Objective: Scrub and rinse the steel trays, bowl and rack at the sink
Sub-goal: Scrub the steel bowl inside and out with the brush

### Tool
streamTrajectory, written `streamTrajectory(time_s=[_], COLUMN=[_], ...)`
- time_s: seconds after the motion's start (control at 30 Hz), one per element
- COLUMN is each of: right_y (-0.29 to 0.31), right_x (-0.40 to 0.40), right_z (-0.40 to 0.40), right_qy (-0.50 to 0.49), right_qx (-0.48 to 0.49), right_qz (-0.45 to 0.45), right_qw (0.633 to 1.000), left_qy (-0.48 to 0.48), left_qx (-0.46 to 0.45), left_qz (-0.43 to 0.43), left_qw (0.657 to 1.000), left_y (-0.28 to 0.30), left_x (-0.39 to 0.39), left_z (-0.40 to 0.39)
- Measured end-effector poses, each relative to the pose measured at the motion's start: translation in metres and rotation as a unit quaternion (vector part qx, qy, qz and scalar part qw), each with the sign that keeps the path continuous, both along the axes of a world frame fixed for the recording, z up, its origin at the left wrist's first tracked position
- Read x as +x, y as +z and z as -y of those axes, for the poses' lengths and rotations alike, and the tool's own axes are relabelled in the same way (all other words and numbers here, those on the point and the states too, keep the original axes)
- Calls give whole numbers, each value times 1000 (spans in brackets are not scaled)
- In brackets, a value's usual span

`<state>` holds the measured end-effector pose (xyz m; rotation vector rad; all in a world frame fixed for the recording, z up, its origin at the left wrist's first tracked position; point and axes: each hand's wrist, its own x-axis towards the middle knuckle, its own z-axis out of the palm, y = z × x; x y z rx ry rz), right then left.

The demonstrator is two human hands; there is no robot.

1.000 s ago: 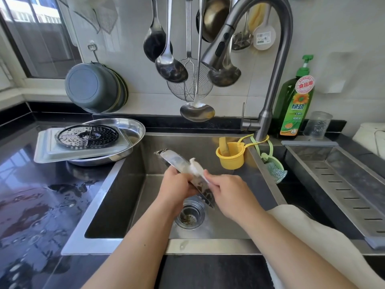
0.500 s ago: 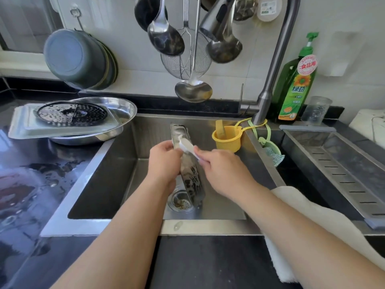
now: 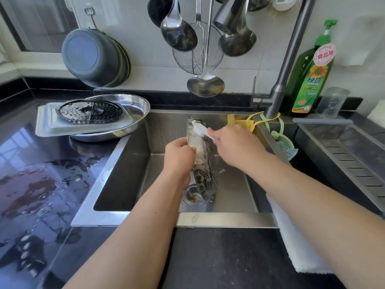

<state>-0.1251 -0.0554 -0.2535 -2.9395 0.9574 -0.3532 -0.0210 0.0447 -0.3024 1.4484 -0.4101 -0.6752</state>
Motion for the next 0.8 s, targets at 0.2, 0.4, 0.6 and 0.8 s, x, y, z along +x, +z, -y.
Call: streamTrajectory(time_s=[0.2, 0.4, 0.6, 0.8], right_y=[-7, -5, -27, -45], right_x=[-8, -2, -14, -20], right_z=[-18, -2, 10, 15], right_qy=[23, 50, 45, 54], right_qx=[-22, 11, 6, 46], right_qz=[-50, -30, 48, 52], right_qw=[998, 998, 998, 996], left_qy=[1, -4, 0, 96], left_qx=[-5, -17, -25, -139], left_qz=[1, -17, -60, -262], left_qw=[1000, 1000, 998, 950], left_y=[-8, -9, -4, -3], left_x=[7, 8, 5, 16], left_z=[5, 6, 8, 8])
